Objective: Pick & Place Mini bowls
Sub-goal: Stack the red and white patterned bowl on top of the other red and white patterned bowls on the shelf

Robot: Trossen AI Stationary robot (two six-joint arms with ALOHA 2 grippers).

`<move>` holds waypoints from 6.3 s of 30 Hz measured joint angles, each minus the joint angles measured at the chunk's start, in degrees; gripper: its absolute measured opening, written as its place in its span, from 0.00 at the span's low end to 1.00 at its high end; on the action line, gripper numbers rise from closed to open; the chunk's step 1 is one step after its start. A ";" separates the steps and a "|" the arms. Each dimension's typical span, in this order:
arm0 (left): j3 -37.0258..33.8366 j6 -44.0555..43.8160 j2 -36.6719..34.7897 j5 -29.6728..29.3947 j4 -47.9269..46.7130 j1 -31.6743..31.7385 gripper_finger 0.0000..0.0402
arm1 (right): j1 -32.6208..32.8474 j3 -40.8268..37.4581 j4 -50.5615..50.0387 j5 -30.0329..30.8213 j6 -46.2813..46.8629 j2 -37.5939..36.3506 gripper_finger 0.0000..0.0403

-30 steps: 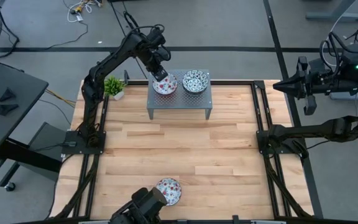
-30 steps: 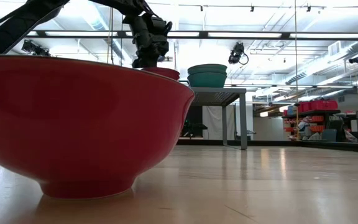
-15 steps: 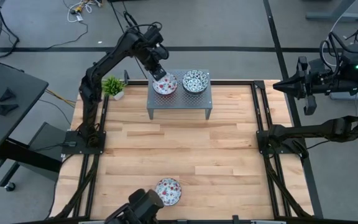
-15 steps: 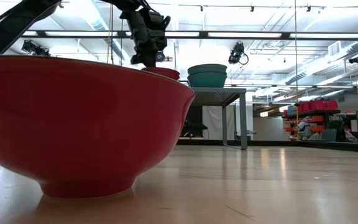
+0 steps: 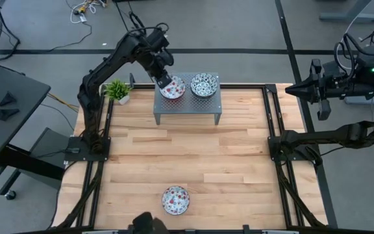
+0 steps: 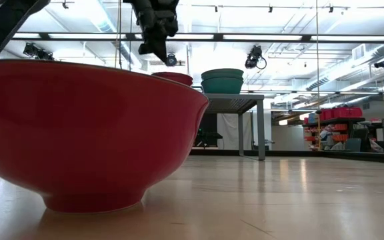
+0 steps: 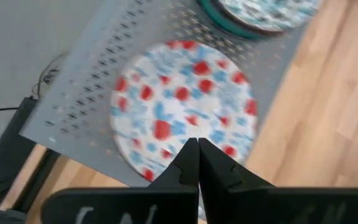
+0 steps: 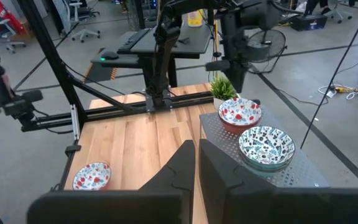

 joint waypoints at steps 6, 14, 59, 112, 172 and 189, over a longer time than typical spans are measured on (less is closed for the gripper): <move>0.00 -0.09 -2.30 -0.15 -1.92 -4.53 0.00 | -0.02 0.01 0.01 0.02 -0.01 -0.01 0.06; 0.00 -1.95 -5.64 0.00 -1.91 -11.62 0.00 | -0.01 -0.01 0.00 0.00 -0.01 0.00 0.06; 0.00 -11.04 -8.21 0.42 -4.78 -52.37 0.00 | -0.01 -0.01 -0.01 0.02 -0.01 0.01 0.06; -0.14 -49.88 4.42 -16.37 -5.96 -65.67 0.00 | -0.02 -0.01 0.08 0.02 -0.01 0.00 0.06; -25.82 -46.48 0.01 -10.53 14.84 -64.69 0.00 | 0.00 0.01 0.45 0.00 -0.01 0.01 0.06; -37.39 -55.57 -1.54 -6.18 25.59 -64.49 0.00 | -0.01 0.01 0.45 0.02 -0.01 -0.01 0.06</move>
